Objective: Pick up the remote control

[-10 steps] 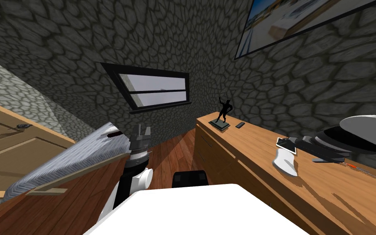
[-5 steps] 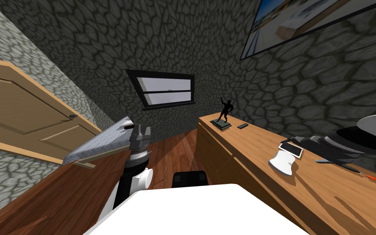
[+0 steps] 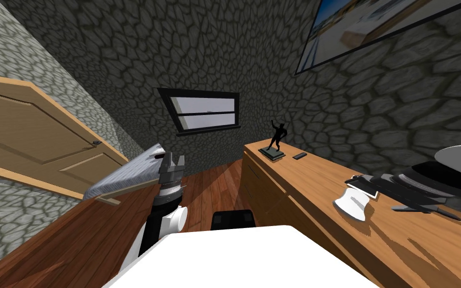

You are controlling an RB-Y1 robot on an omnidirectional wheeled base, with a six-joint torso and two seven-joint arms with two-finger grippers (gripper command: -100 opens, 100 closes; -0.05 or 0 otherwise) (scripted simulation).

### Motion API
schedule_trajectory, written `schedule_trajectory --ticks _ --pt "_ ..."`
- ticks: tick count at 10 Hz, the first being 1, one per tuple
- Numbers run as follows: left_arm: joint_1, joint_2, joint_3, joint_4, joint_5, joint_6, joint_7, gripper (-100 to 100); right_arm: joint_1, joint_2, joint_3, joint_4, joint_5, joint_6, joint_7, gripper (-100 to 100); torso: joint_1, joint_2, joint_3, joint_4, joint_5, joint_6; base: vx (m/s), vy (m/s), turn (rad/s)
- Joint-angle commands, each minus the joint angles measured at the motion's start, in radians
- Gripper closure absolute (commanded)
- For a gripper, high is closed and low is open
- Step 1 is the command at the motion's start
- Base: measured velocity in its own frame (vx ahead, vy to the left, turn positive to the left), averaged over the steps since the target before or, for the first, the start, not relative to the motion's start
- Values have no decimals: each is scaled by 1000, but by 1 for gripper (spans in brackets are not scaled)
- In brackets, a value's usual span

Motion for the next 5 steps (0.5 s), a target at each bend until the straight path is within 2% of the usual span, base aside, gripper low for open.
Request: schedule_trajectory --ticks 1,5 --pt "0 0 0 0 0 0 0 0 5 4 3 -4 -5 -33 7 -100 0 0 0 0 0 0 33 10 7" --pt "0 0 0 0 0 0 0 0 8 20 24 -3 -13 -108 23 -100 0 0 0 0 0 0 32 10 6"
